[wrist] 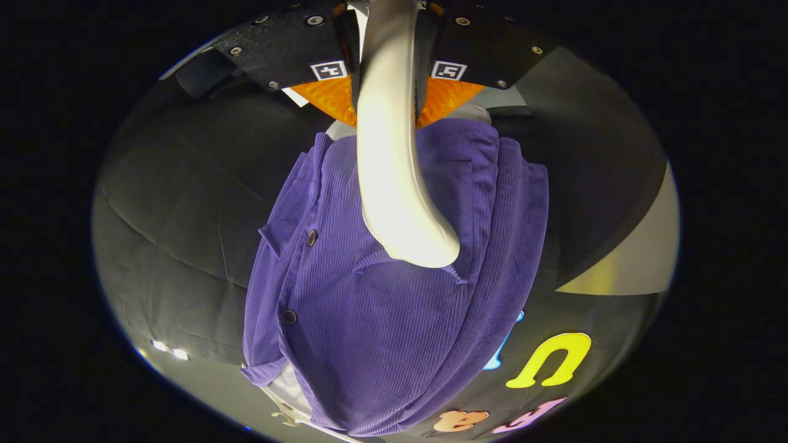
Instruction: Iron the clothes twice with a garment steamer, once on the left side and once on the right side.
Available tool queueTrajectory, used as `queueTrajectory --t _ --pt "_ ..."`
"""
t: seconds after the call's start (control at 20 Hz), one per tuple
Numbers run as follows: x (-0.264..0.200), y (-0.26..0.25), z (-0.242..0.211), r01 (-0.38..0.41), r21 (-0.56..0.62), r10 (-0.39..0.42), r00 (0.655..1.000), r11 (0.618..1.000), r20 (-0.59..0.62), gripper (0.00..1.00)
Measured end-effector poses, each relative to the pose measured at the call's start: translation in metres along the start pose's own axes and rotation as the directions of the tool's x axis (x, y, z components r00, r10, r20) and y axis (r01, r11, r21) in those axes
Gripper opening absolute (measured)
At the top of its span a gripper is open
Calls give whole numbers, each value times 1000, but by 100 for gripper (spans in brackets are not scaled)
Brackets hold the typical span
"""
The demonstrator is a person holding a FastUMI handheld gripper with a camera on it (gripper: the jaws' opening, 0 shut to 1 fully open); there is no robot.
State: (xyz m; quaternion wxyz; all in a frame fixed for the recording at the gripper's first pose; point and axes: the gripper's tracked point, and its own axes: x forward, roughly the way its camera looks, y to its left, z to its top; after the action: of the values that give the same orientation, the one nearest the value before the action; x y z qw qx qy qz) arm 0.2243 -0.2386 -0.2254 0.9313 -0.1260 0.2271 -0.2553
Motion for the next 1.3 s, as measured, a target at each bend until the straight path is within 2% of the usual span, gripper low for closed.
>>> queueTrajectory --t 0.4,0.75,0.95,1.3 --pt "6 10 -33 -11 -20 10 998 1000 -59 35" --pt "-19 18 -59 -81 -35 77 992 996 -102 35" --pt "-42 -6 -65 -90 -10 89 990 996 -112 35" --pt "-70 -78 -65 -68 21 69 993 997 -93 35"
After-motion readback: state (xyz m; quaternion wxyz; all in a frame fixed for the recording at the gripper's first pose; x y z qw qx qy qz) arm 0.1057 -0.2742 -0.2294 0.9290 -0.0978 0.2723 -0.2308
